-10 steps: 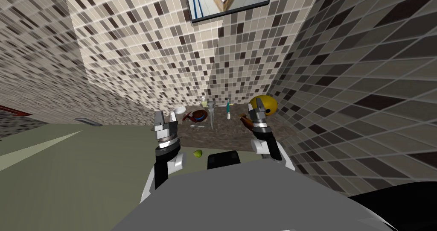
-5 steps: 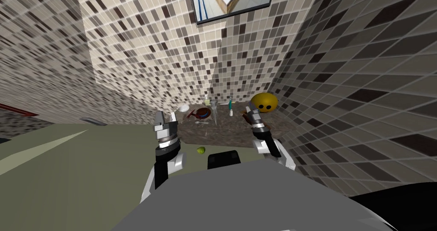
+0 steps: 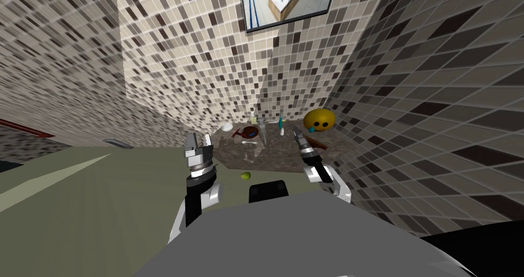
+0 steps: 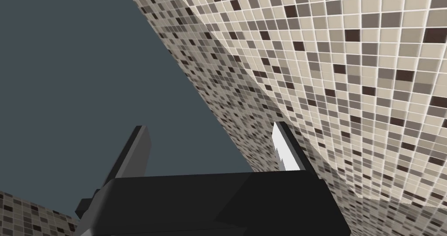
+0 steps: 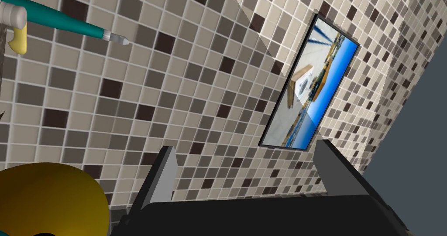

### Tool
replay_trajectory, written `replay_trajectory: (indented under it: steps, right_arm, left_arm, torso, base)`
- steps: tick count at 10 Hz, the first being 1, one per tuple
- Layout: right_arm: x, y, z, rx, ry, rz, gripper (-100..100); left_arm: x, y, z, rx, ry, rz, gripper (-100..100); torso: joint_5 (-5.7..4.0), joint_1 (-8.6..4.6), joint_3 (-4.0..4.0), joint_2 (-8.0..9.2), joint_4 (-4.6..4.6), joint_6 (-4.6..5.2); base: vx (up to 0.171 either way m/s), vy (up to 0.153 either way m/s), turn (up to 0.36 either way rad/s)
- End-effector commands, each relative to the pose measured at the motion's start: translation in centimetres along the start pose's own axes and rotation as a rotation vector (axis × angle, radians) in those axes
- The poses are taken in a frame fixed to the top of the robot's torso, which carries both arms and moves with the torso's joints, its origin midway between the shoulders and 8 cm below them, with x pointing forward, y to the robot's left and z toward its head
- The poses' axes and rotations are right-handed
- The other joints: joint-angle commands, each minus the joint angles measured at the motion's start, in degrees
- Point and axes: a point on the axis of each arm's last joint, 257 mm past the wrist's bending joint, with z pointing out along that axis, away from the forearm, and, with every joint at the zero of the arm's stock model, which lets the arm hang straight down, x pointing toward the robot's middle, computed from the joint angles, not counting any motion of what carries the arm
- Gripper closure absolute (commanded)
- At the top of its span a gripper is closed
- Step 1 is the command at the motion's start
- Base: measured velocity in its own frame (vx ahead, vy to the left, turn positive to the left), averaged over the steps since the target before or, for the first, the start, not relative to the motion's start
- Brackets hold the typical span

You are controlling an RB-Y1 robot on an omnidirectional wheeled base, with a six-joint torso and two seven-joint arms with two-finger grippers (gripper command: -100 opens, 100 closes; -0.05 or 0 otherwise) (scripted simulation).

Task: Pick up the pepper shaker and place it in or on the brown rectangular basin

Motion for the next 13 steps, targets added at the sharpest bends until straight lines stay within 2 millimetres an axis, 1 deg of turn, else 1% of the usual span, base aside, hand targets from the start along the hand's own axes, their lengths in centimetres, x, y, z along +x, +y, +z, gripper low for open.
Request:
replay_trajectory:
  steps: [1,3,6,9,10,13]
  right_arm:
    - [0.2,-2.7,0.1,0.057,0.022,-0.073,-100]
    - [0.2,-5.7,-0.1,0.125,0.043,-0.165,-100]
    - [-0.2,-11.4,-1.1,0.251,0.078,-0.308,-100]
    - [-1.7,-16.5,-2.4,0.373,0.106,-0.455,-100]
    - [-1.6,-16.7,-2.5,0.378,0.108,-0.454,-100]
    - [-3.8,-21.6,-4.4,0.504,0.136,-0.596,-100]
  left_arm:
    - [0.0,0.0,0.0,0.000,0.000,0.000,0]
    - [0.0,0.0,0.0,0.000,0.000,0.000,0]
    - [0.0,0.0,0.0,0.000,0.000,0.000,0]
    - [0.0,0.0,0.0,0.000,0.000,0.000,0]
    - [0.0,0.0,0.0,0.000,0.000,0.000,0]
    - [0.0,0.0,0.0,0.000,0.000,0.000,0]
  torso:
    - [0.00,0.00,0.00,0.00,0.00,0.00]
    - [0.00,0.00,-0.06,-0.11,-0.02,0.00]
    - [-0.01,-0.07,-0.15,-0.27,-0.06,0.00]
    - [-0.01,-0.10,-0.16,-0.28,-0.06,-0.01]
    - [-0.03,-0.18,-0.21,-0.39,-0.07,0.00]
    - [-0.08,-0.39,-0.30,-0.53,-0.11,0.00]
  base:
    - [-0.104,0.168,0.013]
    - [-0.076,0.185,0.028]
    - [-0.052,0.162,0.046]
    - [-0.035,0.146,0.069]
    - [0.018,0.075,0.021]
    - [0.021,0.085,0.089]
